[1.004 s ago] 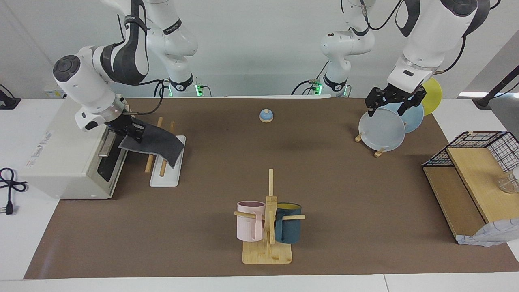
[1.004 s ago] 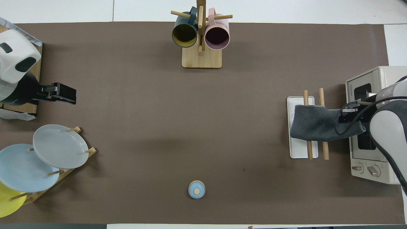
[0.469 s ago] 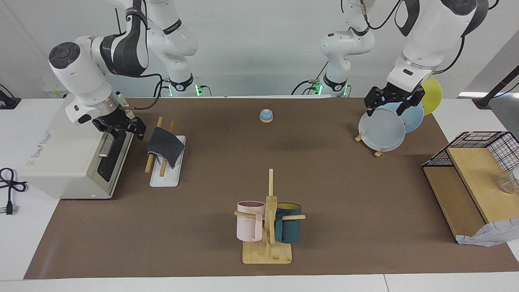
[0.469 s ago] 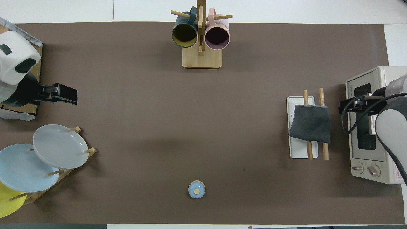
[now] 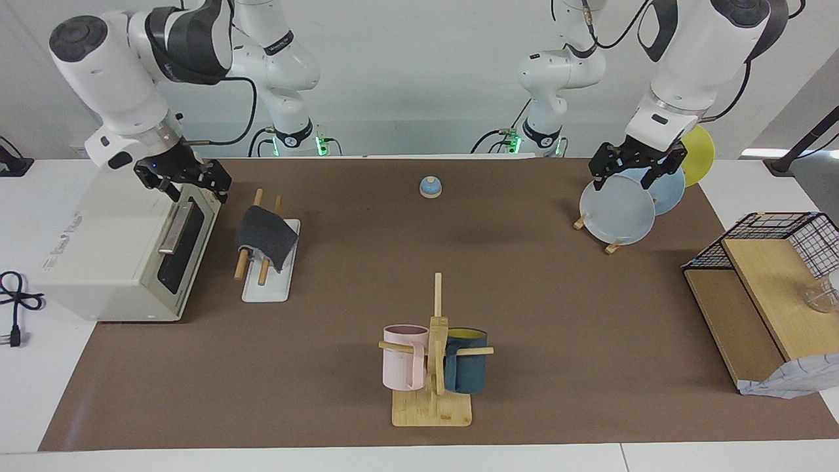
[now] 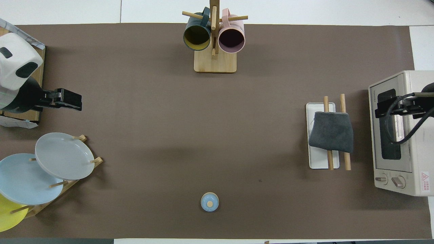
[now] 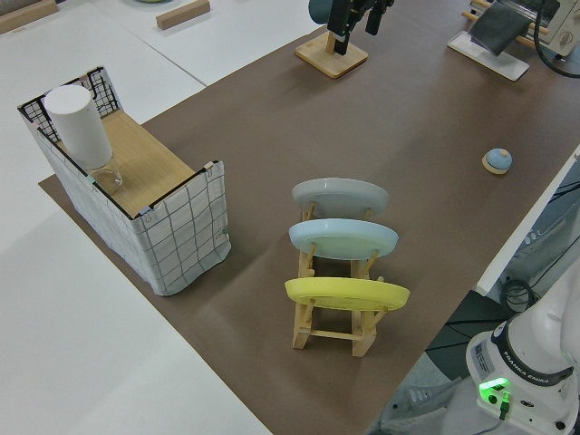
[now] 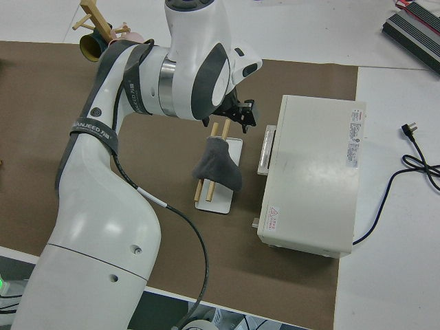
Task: Fold towel and hang on rack
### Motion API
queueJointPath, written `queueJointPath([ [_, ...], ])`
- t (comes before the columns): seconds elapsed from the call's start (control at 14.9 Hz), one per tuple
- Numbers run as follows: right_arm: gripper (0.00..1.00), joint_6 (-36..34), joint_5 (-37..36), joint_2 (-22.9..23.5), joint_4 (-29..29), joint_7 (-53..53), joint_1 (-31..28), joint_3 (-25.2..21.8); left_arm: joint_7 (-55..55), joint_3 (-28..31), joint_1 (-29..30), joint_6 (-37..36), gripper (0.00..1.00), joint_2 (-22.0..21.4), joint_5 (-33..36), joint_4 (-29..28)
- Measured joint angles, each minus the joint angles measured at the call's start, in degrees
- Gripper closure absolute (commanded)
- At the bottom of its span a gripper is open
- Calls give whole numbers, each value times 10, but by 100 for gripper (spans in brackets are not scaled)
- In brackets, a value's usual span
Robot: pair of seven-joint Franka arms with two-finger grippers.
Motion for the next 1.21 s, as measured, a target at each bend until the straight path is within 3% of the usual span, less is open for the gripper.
queueJointPath([
  [0.47, 0, -38, -3, 16, 36, 0, 14, -1, 19, 18, 2, 0, 0, -1, 0, 0],
  [0.74, 0, -50, -3, 10, 38, 3, 114, -72, 20, 18, 2, 0, 0, -1, 0, 0],
  [1.21, 0, -42, -3, 10, 40, 6, 120, -103, 20, 18, 2, 0, 0, -1, 0, 0],
])
